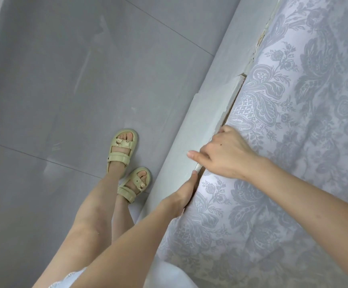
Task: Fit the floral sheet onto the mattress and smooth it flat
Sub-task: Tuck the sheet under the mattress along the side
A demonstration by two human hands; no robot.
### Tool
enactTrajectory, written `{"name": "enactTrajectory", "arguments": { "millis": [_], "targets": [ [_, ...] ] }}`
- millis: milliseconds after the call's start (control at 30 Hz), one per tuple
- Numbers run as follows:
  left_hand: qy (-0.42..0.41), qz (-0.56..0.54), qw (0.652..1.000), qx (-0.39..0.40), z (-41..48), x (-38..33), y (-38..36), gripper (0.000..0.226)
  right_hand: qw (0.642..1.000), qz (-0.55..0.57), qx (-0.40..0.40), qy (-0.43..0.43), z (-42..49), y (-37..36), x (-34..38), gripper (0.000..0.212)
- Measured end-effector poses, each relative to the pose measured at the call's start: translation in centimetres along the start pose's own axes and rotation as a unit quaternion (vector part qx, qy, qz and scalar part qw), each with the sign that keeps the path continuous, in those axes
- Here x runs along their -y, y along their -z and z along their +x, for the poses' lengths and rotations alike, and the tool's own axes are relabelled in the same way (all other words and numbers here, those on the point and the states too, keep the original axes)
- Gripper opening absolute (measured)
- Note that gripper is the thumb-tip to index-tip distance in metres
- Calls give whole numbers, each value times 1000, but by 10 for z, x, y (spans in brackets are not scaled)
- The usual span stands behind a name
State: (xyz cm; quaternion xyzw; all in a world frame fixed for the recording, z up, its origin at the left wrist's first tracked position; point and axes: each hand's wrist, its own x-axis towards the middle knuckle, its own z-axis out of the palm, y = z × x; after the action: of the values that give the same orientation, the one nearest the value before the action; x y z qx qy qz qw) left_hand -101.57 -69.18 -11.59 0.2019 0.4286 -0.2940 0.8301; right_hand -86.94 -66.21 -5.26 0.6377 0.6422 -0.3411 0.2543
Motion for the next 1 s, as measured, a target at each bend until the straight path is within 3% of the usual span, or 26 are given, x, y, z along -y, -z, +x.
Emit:
{"name": "enactTrajectory", "arguments": {
  "millis": [133,233,333,500,600,767,1000],
  "targets": [
    [-42,-35,998,-17,-9,12,7,72,1000,8,20,12,-15,-25,12,91],
    [-100,-113,980,-127,-18,41,18,65,1000,16,16,10,-15,-30,11,83],
    [-138,-66,964,-217,-27,64,30,55,999,32,22,9,-15,-32,16,67],
    [-105,-23,983,-152,-36,71,25,57,999,23,26,24,-26,-50,39,73],
    [-101,-16,983,-153,-32,74,33,60,999,30,36,21,-32,-55,50,68],
    [-72,-5,991,-115,-29,85,44,65,992,-27,119,21,-22,-55,75,82],
    [-30,-6,999,-40,-23,91,42,66,968,-65,238,-50,-4,-60,108,86]
  ]
}}
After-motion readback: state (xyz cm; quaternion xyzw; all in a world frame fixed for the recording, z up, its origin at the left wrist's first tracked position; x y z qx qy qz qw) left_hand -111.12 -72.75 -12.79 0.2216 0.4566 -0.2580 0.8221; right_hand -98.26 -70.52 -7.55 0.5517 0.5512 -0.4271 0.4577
